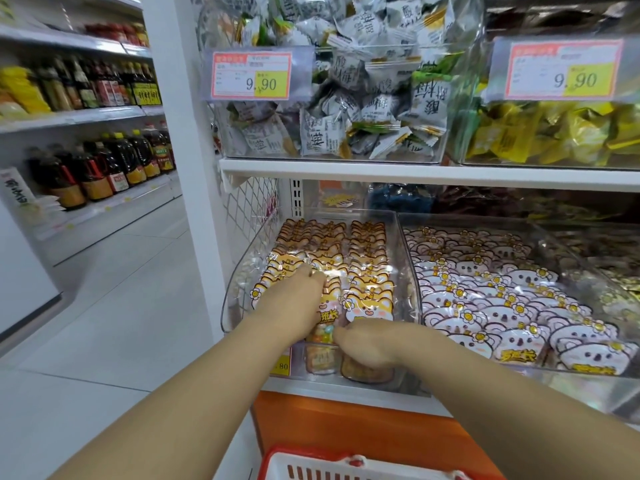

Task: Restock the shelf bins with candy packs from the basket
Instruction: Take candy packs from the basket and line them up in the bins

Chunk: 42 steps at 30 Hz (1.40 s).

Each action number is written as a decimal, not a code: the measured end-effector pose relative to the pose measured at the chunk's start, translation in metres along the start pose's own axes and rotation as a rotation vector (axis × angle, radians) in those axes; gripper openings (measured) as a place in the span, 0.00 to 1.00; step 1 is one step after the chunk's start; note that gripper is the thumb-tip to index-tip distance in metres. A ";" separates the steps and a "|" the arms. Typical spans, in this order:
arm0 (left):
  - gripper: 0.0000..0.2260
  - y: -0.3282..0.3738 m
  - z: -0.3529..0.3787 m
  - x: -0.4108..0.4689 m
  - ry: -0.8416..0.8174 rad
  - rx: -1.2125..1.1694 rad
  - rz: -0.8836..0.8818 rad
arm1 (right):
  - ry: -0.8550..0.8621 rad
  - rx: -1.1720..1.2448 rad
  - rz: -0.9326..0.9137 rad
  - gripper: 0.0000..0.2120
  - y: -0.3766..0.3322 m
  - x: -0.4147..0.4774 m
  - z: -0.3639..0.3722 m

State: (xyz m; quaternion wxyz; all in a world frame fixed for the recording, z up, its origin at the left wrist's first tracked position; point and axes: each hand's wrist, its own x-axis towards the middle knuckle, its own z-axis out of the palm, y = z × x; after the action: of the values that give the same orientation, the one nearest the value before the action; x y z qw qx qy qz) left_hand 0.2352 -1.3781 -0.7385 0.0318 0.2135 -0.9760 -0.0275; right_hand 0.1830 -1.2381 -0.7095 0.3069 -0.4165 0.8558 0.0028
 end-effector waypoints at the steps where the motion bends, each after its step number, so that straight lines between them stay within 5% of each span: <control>1: 0.22 0.001 0.001 -0.001 0.008 0.037 -0.021 | -0.011 -0.001 -0.003 0.22 0.000 0.000 0.000; 10: 0.11 0.006 -0.014 0.009 -0.005 0.172 0.000 | 0.002 0.058 -0.020 0.19 0.000 0.000 -0.003; 17: 0.15 0.005 -0.017 0.014 -0.044 0.265 0.172 | -0.021 -0.015 0.022 0.24 0.002 0.005 0.001; 23: 0.18 0.001 -0.025 0.023 -0.151 0.534 0.337 | 0.068 -0.179 -0.071 0.17 0.001 0.000 -0.003; 28: 0.17 0.006 -0.023 0.025 -0.063 0.656 0.343 | 0.055 -0.313 -0.116 0.15 0.003 0.000 0.000; 33: 0.19 0.000 -0.022 0.009 0.138 0.402 0.194 | 0.061 -0.270 -0.133 0.17 0.002 0.000 0.003; 35: 0.13 0.000 -0.019 -0.002 0.156 0.199 0.215 | 0.058 -0.272 -0.120 0.18 0.005 0.000 0.005; 37: 0.06 0.001 -0.013 -0.012 -0.023 -0.051 0.202 | 0.086 -0.272 -0.121 0.18 0.009 0.000 0.005; 39: 0.09 0.004 -0.007 -0.017 -0.283 -0.183 0.177 | 0.109 -0.267 -0.118 0.18 0.010 0.000 0.006; 42: 0.12 0.005 -0.001 -0.011 -0.455 -0.278 0.105 | 0.111 -0.216 -0.098 0.17 0.009 -0.001 0.008</control>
State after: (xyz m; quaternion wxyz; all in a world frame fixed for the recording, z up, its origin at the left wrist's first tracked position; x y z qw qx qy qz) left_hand 0.2432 -1.3689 -0.7377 -0.1580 0.1445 -0.9546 -0.2070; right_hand 0.1809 -1.2298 -0.7174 0.2123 -0.4879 0.8448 0.0568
